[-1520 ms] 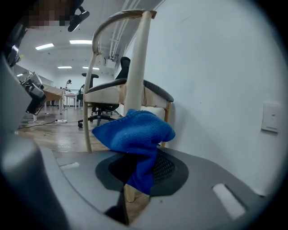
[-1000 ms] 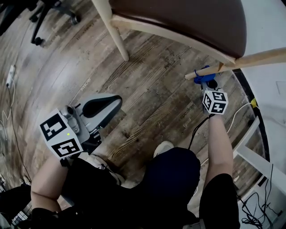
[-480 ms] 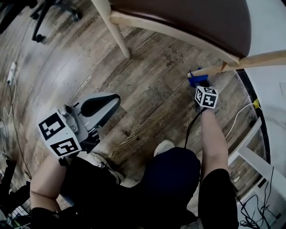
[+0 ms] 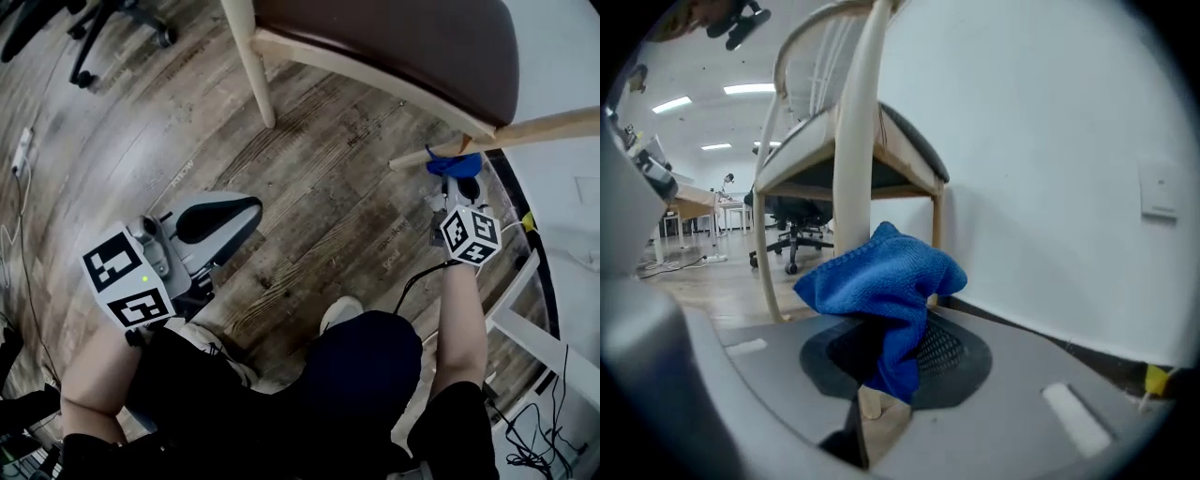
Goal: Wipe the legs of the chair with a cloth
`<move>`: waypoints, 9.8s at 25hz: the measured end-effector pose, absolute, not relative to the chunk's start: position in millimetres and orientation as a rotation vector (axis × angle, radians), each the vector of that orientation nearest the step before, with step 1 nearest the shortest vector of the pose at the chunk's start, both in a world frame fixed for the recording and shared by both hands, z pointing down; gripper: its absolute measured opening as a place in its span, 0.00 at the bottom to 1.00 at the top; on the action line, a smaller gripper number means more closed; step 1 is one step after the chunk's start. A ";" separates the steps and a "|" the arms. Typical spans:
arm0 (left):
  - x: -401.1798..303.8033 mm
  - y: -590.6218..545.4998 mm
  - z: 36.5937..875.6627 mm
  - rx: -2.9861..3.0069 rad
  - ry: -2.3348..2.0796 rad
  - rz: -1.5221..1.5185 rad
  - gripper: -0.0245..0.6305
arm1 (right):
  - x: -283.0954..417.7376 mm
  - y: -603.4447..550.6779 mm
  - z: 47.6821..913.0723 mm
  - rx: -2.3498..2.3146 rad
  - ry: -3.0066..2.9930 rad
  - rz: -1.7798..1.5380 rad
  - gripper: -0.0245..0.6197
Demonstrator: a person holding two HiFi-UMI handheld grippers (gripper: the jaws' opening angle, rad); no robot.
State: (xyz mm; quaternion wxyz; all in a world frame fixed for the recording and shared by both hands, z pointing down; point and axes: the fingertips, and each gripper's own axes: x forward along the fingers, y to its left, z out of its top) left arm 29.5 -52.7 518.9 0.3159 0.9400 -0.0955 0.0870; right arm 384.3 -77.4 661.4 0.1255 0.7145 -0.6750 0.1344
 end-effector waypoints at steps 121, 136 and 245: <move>-23.1 -30.4 434.5 2.501 -0.181 -0.067 0.04 | 46.5 -232.8 390.2 1.828 -2.465 0.105 0.17; -11.7 -20.7 430.2 2.518 -0.182 -0.059 0.04 | 42.9 -229.6 431.1 1.758 -2.428 0.120 0.17; -80.9 138.8 -173.7 2.606 -0.314 0.102 0.04 | 1.5 192.1 -190.0 1.720 -2.637 0.650 0.16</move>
